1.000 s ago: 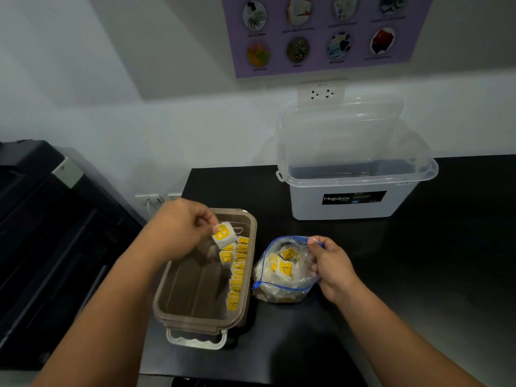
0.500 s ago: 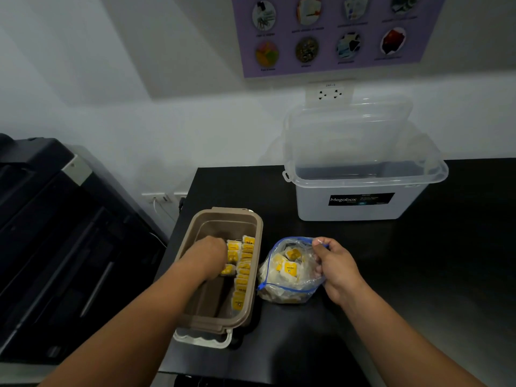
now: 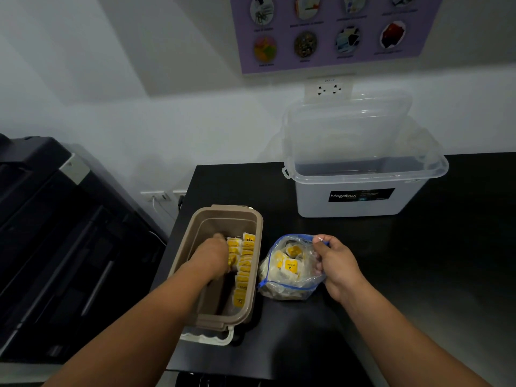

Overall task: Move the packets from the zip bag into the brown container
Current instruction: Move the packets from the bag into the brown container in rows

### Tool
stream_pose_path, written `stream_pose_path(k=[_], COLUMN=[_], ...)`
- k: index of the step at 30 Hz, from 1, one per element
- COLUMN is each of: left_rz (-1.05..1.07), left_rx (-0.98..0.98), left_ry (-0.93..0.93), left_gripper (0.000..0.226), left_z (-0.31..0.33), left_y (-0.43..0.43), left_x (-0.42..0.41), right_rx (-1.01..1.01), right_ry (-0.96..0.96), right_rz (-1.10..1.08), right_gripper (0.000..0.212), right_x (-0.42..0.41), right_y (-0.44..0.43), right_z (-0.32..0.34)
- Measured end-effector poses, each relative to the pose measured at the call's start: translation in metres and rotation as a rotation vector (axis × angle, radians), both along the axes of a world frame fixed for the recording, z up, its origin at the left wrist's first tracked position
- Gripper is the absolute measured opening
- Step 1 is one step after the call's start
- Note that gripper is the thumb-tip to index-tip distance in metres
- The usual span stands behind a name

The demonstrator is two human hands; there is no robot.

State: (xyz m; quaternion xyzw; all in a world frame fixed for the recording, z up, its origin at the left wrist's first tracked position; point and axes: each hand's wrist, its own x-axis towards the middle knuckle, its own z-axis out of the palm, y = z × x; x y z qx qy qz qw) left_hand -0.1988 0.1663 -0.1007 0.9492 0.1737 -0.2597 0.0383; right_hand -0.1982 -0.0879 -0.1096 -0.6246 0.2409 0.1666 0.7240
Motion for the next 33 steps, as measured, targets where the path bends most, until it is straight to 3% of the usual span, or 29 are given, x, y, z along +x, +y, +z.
stream_pose_path(k=[4, 7, 10, 13, 16, 19, 22, 26, 28, 31, 33], left_rz=[-0.015, 0.045, 0.304, 0.433, 0.446, 0.386, 0.170, -0.048, -0.034, -0.023, -0.078], left_rx=[-0.015, -0.164, -0.419, -0.554, -0.556, -0.499, -0.282, 0.012, -0.048, -0.336, -0.502], left_ry=[0.066, 0.046, 0.029, 0.002, 0.018, 0.061, 0.100, -0.084, -0.212, -0.476, -0.476], left_gripper=[0.069, 0.034, 0.013, 0.015, 0.017, 0.013, 0.014, 0.022, 0.020, 0.009, 0.006], left_z=[-0.006, -0.010, -0.014, -0.016, -0.013, -0.004, 0.018, 0.063, 0.087, 0.118, 0.126], left_y=[0.003, 0.008, 0.007, 0.007, 0.005, 0.003, 0.006, -0.003, -0.015, -0.039, -0.058], left_x=[-0.001, -0.001, -0.002, 0.001, 0.001, 0.001, 0.002, 0.005, 0.003, -0.010, -0.015], right_rx=[-0.009, -0.002, 0.008, 0.008, 0.015, 0.016, 0.023, 0.043, 0.039, 0.049, 0.054], right_ry=[0.002, 0.001, 0.005, 0.010, 0.017, 0.022, 0.024, 0.003, -0.001, -0.013, -0.019], right_rz=[0.003, 0.002, 0.005, 0.004, 0.004, 0.016, 0.018, 0.015, 0.022, 0.028, 0.017], right_gripper=[0.013, 0.013, 0.012, 0.013, 0.013, 0.013, 0.011, 0.011, 0.012, 0.012, 0.012], right_x=[0.000, 0.000, 0.000, -0.001, -0.001, -0.001, -0.003, -0.007, -0.010, -0.013, -0.014], right_y=[0.000, 0.000, 0.000, -0.001, -0.001, -0.002, -0.003, -0.005, -0.007, -0.009, -0.009], right_z=[0.001, 0.002, 0.002, 0.001, 0.000, 0.001, -0.001, -0.005, -0.006, -0.006, -0.006])
